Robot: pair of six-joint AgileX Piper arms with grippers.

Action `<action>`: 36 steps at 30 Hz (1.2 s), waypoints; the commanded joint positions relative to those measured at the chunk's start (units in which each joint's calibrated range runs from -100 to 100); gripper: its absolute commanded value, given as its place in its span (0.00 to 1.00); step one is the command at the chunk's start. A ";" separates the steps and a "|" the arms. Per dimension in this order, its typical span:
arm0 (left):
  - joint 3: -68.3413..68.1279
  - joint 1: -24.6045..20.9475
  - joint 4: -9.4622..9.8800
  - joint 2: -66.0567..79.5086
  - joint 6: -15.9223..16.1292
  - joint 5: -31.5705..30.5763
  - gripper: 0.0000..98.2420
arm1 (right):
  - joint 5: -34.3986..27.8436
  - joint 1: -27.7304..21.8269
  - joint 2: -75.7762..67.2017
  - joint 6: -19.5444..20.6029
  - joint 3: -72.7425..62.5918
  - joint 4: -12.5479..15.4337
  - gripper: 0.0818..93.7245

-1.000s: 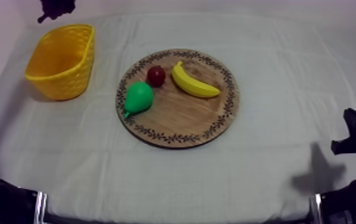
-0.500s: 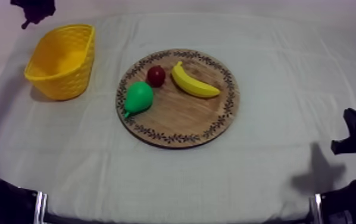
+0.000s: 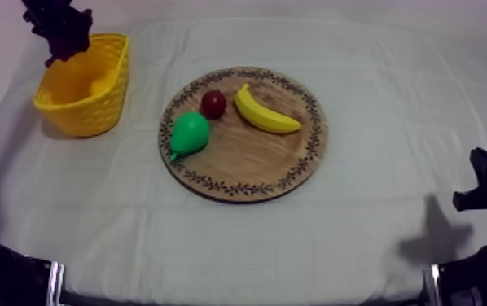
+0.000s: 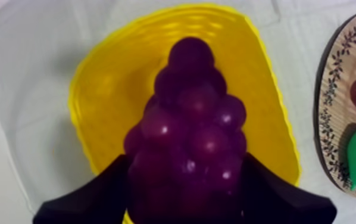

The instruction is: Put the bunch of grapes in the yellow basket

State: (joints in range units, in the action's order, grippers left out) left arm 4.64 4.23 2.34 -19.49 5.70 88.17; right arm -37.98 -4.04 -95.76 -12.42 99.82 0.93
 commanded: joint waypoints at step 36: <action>-6.04 -0.69 -1.53 -4.12 -1.77 -0.24 0.97 | 0.00 -0.02 0.00 -0.01 -0.04 0.02 0.00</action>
State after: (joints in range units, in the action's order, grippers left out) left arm -1.33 3.49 0.79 -24.07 3.98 88.00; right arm -37.98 -4.04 -95.76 -12.42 99.82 0.93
